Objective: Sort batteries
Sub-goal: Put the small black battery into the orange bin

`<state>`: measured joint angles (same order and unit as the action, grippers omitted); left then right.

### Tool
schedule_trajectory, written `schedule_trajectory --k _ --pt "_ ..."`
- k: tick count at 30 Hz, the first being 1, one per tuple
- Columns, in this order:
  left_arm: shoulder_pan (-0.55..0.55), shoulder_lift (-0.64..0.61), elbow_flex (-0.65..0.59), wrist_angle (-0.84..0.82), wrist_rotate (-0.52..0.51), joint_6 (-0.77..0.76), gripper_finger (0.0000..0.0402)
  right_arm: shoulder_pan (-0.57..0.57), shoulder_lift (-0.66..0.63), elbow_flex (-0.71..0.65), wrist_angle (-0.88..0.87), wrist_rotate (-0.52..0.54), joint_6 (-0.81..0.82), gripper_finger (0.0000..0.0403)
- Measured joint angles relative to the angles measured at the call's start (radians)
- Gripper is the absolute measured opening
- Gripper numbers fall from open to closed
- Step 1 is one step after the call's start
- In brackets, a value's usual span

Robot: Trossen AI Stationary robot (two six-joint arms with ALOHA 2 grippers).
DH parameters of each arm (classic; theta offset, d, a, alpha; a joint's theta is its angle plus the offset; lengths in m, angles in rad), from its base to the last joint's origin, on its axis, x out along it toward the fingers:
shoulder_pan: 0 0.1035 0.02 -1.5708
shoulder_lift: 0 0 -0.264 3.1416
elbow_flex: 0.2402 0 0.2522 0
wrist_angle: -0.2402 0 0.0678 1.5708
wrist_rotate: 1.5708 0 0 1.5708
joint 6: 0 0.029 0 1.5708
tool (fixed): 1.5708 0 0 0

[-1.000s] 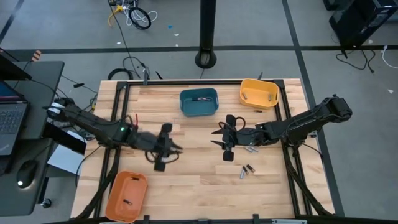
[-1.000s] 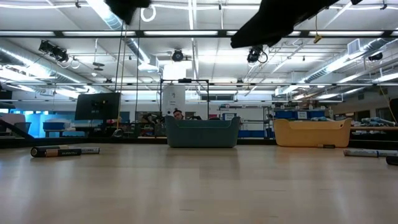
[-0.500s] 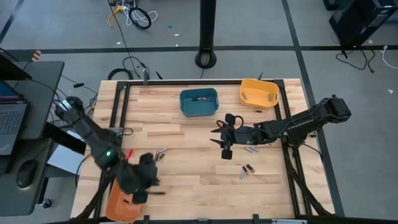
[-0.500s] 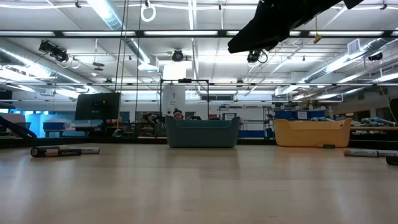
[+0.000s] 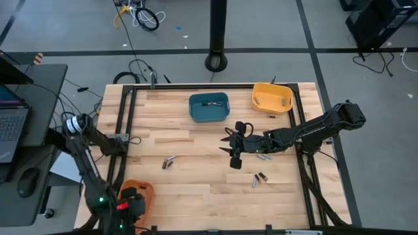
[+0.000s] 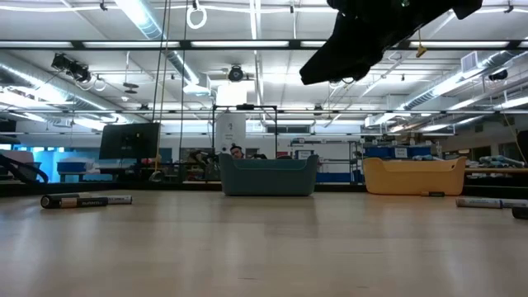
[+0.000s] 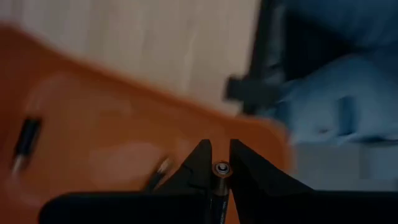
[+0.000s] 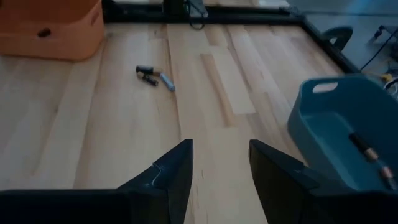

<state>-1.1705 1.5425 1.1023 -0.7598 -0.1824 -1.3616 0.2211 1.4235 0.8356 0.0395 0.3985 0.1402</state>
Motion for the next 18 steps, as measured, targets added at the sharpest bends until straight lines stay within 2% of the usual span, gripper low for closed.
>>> schedule_trajectory --k 6,12,18 --pt "-0.023 0.088 0.000 -0.090 0.092 0.018 0.0042 0.001 0.054 0.000 0.024 0.000 0.019 0.0169" --pt "-0.022 0.100 -0.005 -0.140 0.085 0.048 0.0042 0.001 0.100 0.000 0.035 -0.002 0.025 0.0169" --pt "-0.004 0.114 -0.008 -0.146 0.081 0.089 0.0042 0.001 0.084 0.000 0.041 -0.007 0.018 0.0169"
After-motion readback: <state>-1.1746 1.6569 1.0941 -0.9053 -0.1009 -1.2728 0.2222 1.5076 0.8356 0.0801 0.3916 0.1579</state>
